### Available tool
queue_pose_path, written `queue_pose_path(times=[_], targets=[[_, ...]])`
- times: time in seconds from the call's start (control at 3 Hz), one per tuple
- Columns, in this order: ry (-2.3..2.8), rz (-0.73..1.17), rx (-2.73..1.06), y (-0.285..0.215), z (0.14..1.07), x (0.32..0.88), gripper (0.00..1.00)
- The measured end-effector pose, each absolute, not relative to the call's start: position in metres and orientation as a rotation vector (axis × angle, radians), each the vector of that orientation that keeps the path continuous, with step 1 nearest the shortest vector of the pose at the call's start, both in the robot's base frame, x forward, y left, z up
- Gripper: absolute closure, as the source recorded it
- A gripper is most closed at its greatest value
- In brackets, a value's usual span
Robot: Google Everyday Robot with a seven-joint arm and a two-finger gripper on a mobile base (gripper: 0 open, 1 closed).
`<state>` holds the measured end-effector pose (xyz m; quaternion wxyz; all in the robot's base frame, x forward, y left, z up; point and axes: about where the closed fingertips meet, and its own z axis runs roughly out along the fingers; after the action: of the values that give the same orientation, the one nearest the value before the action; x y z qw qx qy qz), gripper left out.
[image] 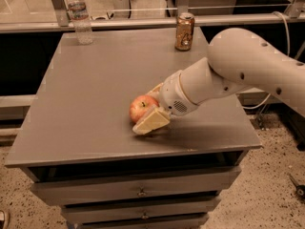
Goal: Move apple near water bottle
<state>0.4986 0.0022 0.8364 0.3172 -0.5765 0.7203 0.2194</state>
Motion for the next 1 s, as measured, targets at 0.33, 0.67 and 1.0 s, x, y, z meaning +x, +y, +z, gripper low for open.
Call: queue_pose_path(times=[0.33,0.67,1.0], targets=[[1.898,0.589,-1.492,0.007,0.841,0.504,0.61],[1.89,0.547,-1.47,-0.003,0.86,0.515,0.84],[1.879,0.531,-1.465,-0.005,0.869,0.518,1.0]])
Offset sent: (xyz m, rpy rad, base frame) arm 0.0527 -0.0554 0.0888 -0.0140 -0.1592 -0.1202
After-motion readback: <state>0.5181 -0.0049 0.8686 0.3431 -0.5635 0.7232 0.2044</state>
